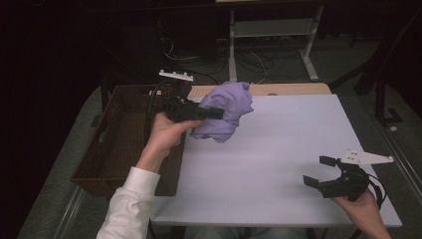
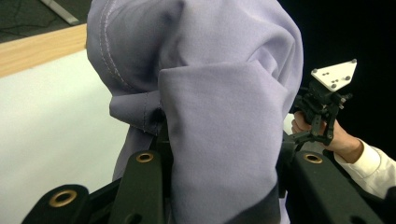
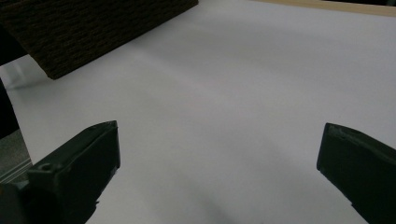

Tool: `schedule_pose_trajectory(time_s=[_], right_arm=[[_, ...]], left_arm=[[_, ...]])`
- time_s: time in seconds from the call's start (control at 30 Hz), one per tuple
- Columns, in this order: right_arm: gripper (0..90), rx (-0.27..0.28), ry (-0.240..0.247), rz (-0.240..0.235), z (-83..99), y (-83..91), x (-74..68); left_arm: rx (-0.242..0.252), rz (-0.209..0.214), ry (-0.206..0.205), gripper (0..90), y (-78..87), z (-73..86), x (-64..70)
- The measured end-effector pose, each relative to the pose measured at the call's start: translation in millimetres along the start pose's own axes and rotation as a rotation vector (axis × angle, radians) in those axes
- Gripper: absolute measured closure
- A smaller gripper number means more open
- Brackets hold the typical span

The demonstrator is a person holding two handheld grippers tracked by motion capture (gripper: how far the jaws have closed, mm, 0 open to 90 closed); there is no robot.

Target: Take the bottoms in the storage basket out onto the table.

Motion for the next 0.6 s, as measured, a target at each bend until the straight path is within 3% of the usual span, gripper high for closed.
schedule_pose_trajectory(time_s=[0.6], right_arm=[[0.0, 0.004, 0.004, -0.002, -0.5, 0.8, -0.2]], left_arm=[[-0.025, 0.04, 0.028, 59.9, -39.6, 15.3, 3.7]])
Point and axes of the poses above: each handheld gripper's, and its own axes: y roughly backward along the jaws, z roughly out of its underside, x roughly to its right, the point moved 9 cm from there along -y, roughly forward along the jaws, and after that the axes turned 7 degrees about x, right-handed, at the moved point
